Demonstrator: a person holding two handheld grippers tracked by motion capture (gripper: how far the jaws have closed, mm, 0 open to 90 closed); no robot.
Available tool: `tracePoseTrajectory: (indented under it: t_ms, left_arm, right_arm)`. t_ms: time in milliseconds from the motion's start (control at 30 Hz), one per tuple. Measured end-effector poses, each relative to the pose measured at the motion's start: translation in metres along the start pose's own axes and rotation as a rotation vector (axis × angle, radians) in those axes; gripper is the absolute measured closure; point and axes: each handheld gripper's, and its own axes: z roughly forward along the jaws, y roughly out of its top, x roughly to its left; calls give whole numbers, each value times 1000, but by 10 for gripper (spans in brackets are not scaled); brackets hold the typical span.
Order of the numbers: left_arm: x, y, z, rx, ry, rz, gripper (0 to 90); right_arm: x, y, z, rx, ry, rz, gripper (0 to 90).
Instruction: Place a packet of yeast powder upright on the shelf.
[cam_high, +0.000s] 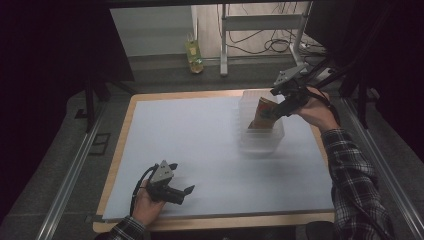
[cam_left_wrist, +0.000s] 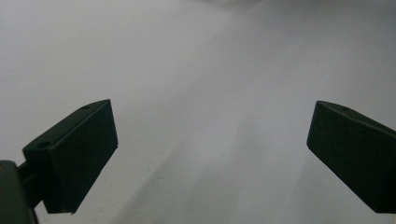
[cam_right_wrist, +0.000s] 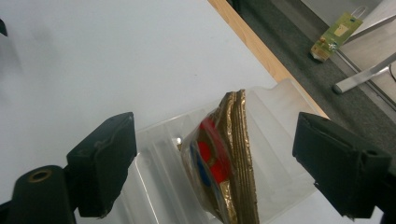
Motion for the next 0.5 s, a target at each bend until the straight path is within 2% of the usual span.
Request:
tracePoseTrajectory:
  t_ms: [167,500]
  left_arm:
    - [0,0,-2,-33,-18,-16,9]
    - [0,1,-5,-36,11,-19,1]
  right_arm:
    - [3,-1,-4,-16,-1,5,126]
    - [12,-5,-14,-38,4,49,104]
